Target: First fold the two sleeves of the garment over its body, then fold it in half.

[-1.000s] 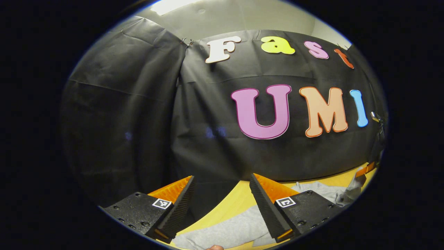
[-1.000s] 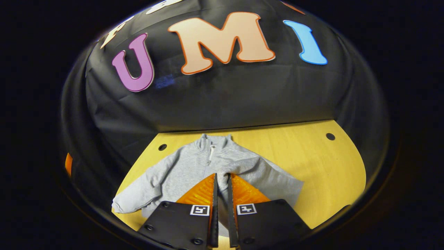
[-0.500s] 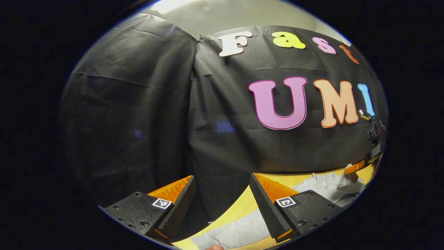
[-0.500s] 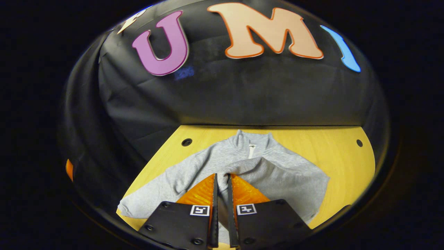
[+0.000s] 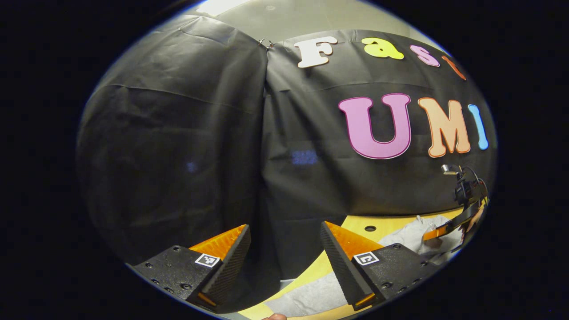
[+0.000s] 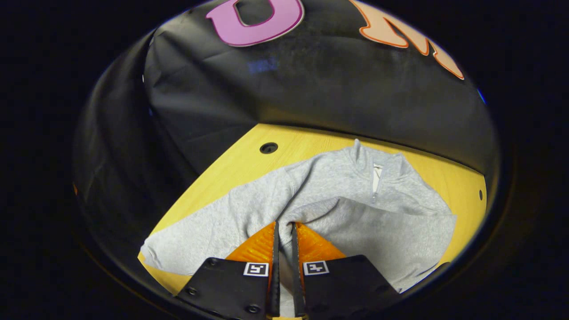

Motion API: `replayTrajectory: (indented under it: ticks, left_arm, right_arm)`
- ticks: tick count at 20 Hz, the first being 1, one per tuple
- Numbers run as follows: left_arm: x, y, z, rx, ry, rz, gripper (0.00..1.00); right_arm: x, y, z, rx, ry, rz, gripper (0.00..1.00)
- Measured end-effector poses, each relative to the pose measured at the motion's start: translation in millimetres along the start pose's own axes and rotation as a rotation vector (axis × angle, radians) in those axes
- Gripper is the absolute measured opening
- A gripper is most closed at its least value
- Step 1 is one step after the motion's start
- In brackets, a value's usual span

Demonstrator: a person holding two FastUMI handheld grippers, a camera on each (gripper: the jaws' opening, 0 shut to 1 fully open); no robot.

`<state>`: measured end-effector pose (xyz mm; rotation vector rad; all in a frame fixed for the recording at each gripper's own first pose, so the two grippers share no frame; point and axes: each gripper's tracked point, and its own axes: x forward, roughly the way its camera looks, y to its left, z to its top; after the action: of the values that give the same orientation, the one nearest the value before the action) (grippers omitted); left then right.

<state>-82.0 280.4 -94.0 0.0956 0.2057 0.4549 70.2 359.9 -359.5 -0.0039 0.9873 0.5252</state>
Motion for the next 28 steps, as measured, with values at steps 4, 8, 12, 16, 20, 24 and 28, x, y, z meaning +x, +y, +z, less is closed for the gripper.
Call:
replayTrajectory:
  ticks: [4, 8, 12, 16, 20, 24, 28]
  left_arm:
    - [-3, 8, -10, 0.007, 0.015, 0.016, 0.93]
    - [-4, 10, -30, 0.007, 0.052, 0.016, 0.96]
    - [-7, 8, -58, 0.026, 0.106, 0.008, 0.93]
    - [-7, 3, -92, 0.018, 0.179, -0.007, 0.97]
    - [-7, 0, -141, 0.034, 0.28, -0.023, 0.97]
    - [-14, -8, -189, 0.031, 0.401, -0.057, 0.98]
    - [-15, -19, -233, 0.001, 0.533, -0.089, 0.94]
  right_arm:
    - [14, 10, -11, -0.006, 0.042, 0.015, 0.14]
    - [15, 24, -13, 0.019, 0.056, 0.07, 0.25]
    - [-5, 36, 8, -0.004, -0.038, 0.109, 1.0]
    - [-26, 35, 26, 0.005, -0.116, 0.11, 0.94]
    - [-47, 21, 35, 0.024, -0.163, 0.095, 0.98]
    - [-68, 7, 35, 0.046, -0.183, 0.096, 0.94]
    - [-83, -15, 27, 0.063, -0.185, 0.067, 0.94]
